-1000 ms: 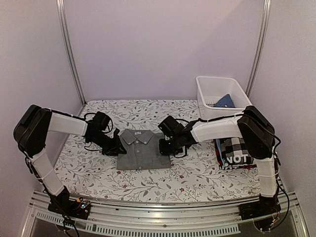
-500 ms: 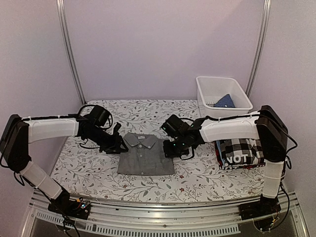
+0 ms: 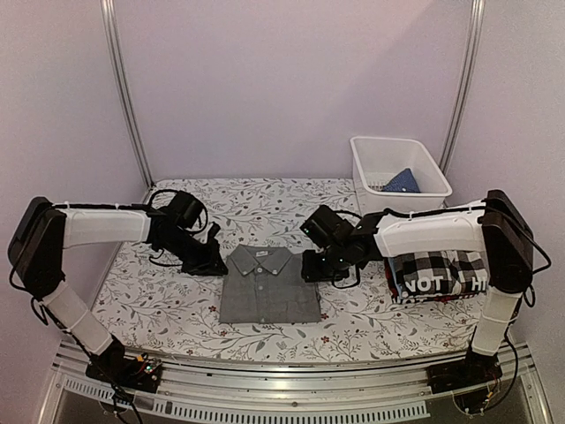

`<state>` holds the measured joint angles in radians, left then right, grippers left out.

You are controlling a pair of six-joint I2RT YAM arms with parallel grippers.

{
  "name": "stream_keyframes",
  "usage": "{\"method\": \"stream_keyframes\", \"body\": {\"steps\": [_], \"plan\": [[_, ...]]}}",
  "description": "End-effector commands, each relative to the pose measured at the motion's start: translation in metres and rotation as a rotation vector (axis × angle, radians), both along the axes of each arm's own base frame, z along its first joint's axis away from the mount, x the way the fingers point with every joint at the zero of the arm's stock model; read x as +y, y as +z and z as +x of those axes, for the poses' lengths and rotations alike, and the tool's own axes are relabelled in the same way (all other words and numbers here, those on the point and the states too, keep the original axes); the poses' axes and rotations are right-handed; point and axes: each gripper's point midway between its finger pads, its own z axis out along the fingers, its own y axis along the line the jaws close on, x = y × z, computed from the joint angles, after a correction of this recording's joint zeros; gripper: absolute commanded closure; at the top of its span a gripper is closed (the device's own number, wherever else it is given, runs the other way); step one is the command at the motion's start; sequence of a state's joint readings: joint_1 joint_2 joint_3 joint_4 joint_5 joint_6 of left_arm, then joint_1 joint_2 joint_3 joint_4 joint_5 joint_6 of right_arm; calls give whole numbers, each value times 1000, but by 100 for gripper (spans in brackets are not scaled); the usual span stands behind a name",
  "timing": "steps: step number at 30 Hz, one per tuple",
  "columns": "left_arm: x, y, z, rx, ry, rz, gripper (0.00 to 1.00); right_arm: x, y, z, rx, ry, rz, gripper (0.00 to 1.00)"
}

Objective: Fold and stack the long sleeve shirts
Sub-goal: Move the square-folded shirt to the center of the board.

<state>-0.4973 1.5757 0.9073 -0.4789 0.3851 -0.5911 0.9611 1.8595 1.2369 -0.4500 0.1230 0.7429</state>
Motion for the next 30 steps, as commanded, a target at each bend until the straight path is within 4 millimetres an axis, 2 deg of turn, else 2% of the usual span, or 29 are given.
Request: {"method": "stream_keyframes", "body": {"steps": [1,4,7,9,13,16,19,23,26,30], "plan": [[-14,10,27,-69,-17,-30,92,31,52,33,-130,5,74,60],[-19,0,32,-55,-27,-30,98,59,56,46,-144,51,112,63],[-22,-12,35,-34,-35,-23,100,82,38,56,-130,93,109,64],[-21,-19,36,-31,-32,-14,100,89,26,62,-117,101,106,64],[-12,-39,36,-2,-23,23,100,80,-21,71,-50,78,69,64],[-2,-51,32,22,-7,40,100,63,-45,76,-17,46,32,64],[10,-57,31,35,21,53,94,48,-66,75,29,23,6,64],[17,-50,31,23,43,44,83,50,-62,73,33,28,29,63],[16,-43,30,19,43,21,77,56,-40,76,4,35,73,63],[13,-39,21,35,38,-13,73,63,-4,79,-51,55,120,60]]}}
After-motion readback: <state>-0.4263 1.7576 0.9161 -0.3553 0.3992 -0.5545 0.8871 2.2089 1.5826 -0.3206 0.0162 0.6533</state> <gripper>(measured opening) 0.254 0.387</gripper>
